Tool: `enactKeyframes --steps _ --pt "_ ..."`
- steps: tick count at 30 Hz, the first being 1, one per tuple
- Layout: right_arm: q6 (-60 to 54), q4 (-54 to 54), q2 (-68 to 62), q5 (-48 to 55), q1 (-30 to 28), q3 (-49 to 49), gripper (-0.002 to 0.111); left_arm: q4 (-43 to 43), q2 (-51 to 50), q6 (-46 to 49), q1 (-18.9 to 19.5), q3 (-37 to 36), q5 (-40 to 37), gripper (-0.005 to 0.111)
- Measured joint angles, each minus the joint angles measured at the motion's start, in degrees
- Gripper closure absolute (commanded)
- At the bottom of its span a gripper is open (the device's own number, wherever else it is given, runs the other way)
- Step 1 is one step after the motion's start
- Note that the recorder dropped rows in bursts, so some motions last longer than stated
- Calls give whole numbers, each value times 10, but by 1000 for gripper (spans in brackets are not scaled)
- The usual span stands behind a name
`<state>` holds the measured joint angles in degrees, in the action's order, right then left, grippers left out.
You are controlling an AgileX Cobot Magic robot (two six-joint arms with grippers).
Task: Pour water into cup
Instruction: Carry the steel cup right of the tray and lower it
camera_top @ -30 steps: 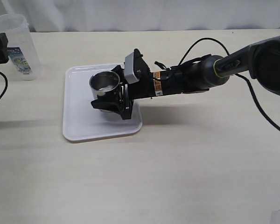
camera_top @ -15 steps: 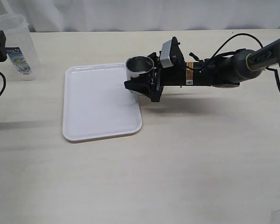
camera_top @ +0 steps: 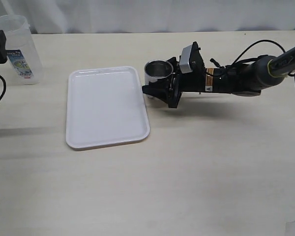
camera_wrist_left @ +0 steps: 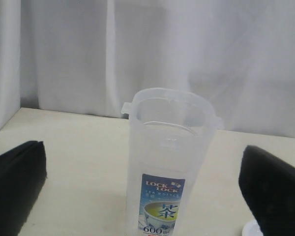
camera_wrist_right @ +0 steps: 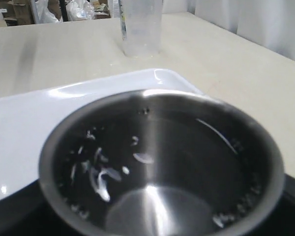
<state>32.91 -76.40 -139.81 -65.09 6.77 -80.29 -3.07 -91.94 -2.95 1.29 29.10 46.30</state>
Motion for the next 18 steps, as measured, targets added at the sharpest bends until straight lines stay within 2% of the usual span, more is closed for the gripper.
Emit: enactKeyframes --steps 18 --pt "-44 17 -27 0 0 0 104 2 0 0 0 0 9 6"
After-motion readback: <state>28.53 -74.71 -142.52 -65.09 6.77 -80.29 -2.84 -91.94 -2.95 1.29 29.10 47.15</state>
